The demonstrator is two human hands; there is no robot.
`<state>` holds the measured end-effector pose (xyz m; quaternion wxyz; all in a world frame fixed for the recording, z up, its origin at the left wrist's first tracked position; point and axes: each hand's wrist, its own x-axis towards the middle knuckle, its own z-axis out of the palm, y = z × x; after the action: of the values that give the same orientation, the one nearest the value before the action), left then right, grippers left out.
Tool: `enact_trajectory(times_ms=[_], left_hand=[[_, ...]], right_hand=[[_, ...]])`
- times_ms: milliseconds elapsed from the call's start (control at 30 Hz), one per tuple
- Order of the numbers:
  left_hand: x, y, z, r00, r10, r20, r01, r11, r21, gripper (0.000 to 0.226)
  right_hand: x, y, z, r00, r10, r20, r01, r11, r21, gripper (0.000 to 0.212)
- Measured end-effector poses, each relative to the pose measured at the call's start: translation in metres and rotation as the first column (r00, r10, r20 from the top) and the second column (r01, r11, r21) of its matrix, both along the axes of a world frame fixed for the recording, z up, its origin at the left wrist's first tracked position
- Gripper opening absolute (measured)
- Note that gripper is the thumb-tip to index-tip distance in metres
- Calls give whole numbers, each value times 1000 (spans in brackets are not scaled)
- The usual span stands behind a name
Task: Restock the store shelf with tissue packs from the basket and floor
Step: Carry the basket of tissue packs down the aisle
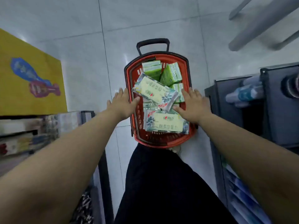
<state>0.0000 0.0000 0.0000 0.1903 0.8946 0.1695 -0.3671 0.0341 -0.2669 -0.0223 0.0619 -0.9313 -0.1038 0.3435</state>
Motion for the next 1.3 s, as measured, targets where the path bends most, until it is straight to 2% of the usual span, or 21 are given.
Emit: enact_trajectory(times_ms=[133,233,333,400,500,567,600,700,767,967,1200,1300], left_hand=[[-8,0,-76,982,160,-103,-165,986,-36,82],[-5,1,-131,935,334,-122,-345,935,-82,89],[3,1,-168,809,560,-181,-586,792,-172,83],[4,-1,-185,741,647,-179,-672,717,-189,60],[4,1,-202,611,775,-162,-788,573,-226,39],[2,6,-201,533,814,-232,-840,477,-258,35],[0,8,-196,525,811,-258,-847,469,-252,34],[-9,11,-172,521,804,-287,-851,465,-244,38],[-22,13,-141,529,795,-298,-847,473,-242,39],[-62,23,-6,585,761,-281,-811,533,-243,41],[-105,21,122,696,685,-215,-716,641,-278,24],[-122,20,148,746,633,-209,-664,680,-311,33]], right_hand=[[2,0,-72,983,-173,-62,168,982,-82,91],[7,0,-122,951,-309,-12,307,948,-84,92],[13,6,-159,812,-584,20,584,811,-24,88],[19,7,-179,683,-727,74,731,682,-38,82],[31,-3,-195,511,-857,62,859,512,2,50],[37,-15,-194,489,-872,-35,872,489,-7,37],[38,-20,-191,504,-860,-80,862,506,-18,35],[28,-27,-169,587,-801,-116,805,593,-27,34],[14,-29,-143,595,-789,-150,796,605,-27,29],[-26,-36,-18,675,-688,-267,718,695,28,25],[-76,-47,104,714,-621,-325,680,725,110,15],[-109,-52,132,697,-654,-294,704,701,110,16]])
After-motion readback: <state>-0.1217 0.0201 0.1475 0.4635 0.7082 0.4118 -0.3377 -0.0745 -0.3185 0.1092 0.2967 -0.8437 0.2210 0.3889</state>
